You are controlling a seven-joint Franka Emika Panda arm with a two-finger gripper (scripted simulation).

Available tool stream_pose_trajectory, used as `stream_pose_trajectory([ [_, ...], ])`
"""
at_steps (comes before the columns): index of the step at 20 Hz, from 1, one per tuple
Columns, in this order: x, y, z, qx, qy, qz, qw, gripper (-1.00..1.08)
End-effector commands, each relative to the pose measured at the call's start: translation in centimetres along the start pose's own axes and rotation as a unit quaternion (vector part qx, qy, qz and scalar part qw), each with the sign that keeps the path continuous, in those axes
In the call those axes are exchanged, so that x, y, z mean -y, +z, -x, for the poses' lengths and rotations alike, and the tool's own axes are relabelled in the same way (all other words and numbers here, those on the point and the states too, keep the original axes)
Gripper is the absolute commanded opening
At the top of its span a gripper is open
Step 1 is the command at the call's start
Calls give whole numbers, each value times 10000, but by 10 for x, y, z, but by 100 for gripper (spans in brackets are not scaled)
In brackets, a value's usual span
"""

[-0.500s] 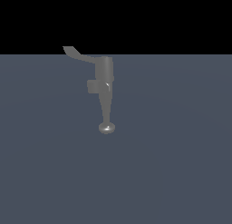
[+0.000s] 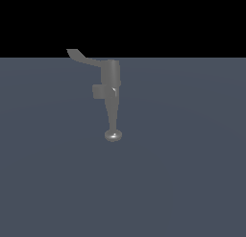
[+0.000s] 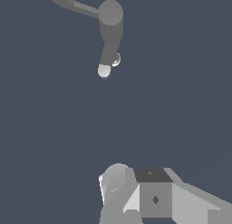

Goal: Turn on the faucet by rotating a designated handle.

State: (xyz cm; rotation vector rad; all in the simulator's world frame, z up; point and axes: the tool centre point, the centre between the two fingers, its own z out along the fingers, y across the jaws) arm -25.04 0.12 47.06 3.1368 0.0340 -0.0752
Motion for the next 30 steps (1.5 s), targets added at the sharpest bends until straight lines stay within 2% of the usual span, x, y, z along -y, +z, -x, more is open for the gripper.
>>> stream_pose_trajectory([
  [1, 3, -1, -1, -15, -68, 18, 10000, -100],
  [10, 4, -1, -8, -10, 107, -54, 9999, -100],
  [19, 10, 2, -33, 22, 703, -281, 9971, -100],
  [24, 16, 7, -56, 80, 1231, -441, 9914, -100],
  [30, 24, 15, -84, 177, 1915, -595, 9795, -100],
])
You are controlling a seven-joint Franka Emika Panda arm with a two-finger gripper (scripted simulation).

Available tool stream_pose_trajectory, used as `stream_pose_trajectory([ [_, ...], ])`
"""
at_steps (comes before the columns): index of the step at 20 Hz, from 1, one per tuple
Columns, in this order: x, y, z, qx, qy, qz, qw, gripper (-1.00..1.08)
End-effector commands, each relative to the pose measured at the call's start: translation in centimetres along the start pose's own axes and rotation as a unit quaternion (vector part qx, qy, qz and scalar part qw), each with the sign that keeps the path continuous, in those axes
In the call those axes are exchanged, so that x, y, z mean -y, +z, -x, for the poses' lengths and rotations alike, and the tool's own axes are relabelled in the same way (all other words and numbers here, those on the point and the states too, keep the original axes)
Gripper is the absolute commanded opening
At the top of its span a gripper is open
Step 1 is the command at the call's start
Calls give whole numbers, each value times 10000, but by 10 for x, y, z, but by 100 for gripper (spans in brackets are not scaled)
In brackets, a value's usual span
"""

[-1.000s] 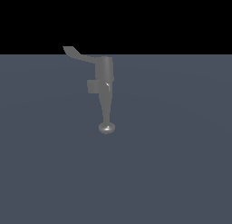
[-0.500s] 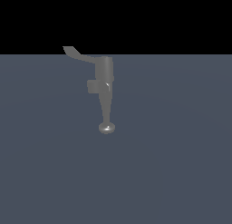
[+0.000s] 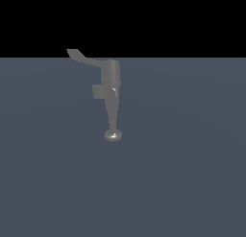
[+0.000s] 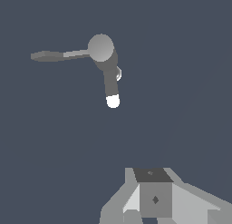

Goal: Turn on the faucet by rotating a designated handle.

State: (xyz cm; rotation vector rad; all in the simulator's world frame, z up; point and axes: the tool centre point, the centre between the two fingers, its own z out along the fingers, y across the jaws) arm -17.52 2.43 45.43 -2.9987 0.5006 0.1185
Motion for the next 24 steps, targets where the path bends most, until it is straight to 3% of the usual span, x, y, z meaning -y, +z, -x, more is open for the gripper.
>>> stream_pose_trajectory([
  [1, 7, 4, -10, 38, 301, -57, 9995, -100],
  [7, 23, 16, -34, 125, 1026, -143, 9945, -100],
  [13, 40, 30, -57, 195, 1764, -177, 9840, -100],
  [24, 71, 60, -97, 233, 3118, -134, 9498, -100],
])
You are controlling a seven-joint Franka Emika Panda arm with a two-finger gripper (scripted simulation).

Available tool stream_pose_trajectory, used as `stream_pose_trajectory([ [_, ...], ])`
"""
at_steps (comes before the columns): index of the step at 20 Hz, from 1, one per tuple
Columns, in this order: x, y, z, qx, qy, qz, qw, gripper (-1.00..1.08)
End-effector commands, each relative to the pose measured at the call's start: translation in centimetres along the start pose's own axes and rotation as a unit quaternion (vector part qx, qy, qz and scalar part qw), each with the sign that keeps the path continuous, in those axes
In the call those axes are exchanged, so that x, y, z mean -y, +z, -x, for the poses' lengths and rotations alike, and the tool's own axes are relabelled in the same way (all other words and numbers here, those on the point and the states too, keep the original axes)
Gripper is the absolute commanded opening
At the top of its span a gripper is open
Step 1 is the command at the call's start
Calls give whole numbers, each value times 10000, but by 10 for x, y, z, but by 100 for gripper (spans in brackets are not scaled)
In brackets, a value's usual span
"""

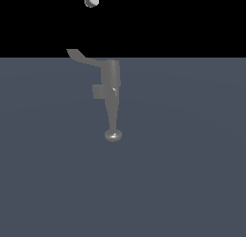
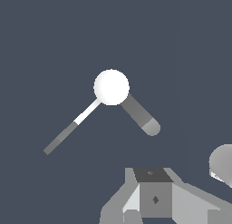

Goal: Turn on the faucet by rotating a designated handle.

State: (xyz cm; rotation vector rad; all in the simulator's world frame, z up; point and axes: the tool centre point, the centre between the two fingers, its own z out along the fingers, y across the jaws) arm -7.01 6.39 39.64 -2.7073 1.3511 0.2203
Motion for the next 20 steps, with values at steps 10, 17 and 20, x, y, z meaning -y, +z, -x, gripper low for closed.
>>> stream_pose_trajectory([
  [10, 48, 35, -15, -150, 1466, 33, 9891, -100],
  [17, 76, 57, -22, -338, 2323, 20, 9721, -100],
  [20, 88, 66, -25, -438, 2677, -2, 9625, -100],
])
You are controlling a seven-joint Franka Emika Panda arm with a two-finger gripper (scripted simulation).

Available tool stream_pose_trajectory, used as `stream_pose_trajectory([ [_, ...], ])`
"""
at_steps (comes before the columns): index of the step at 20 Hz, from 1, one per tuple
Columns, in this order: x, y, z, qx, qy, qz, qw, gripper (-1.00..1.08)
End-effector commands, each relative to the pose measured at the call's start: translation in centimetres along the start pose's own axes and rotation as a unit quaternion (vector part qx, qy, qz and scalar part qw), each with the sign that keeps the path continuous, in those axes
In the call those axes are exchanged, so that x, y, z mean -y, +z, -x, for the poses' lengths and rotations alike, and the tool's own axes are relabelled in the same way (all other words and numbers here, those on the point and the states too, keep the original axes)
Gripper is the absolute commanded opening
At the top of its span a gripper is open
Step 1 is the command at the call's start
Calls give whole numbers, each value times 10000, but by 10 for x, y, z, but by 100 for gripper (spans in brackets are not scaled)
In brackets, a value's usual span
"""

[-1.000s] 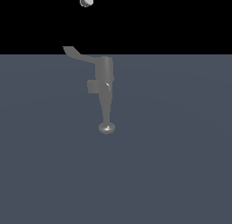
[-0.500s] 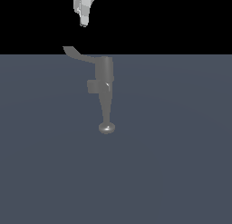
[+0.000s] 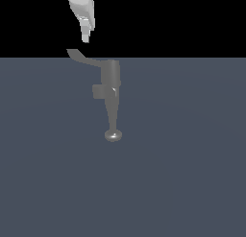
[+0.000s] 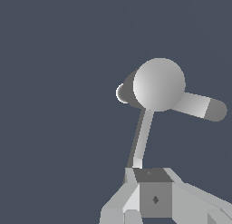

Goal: Turn on the faucet by rotating a designated handle.

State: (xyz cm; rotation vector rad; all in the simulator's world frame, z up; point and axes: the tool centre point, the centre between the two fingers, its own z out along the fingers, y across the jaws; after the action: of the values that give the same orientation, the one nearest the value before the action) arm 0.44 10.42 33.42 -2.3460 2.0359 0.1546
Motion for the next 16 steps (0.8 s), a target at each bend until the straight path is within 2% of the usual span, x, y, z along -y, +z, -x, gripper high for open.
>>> stream_pose_trajectory([
  [1, 10, 8, 4, -80, 313, -34, 9995, -100],
  [8, 31, 24, 13, -286, 1007, -150, 9944, -100],
  [16, 43, 34, 20, -419, 1424, -255, 9886, -100],
])
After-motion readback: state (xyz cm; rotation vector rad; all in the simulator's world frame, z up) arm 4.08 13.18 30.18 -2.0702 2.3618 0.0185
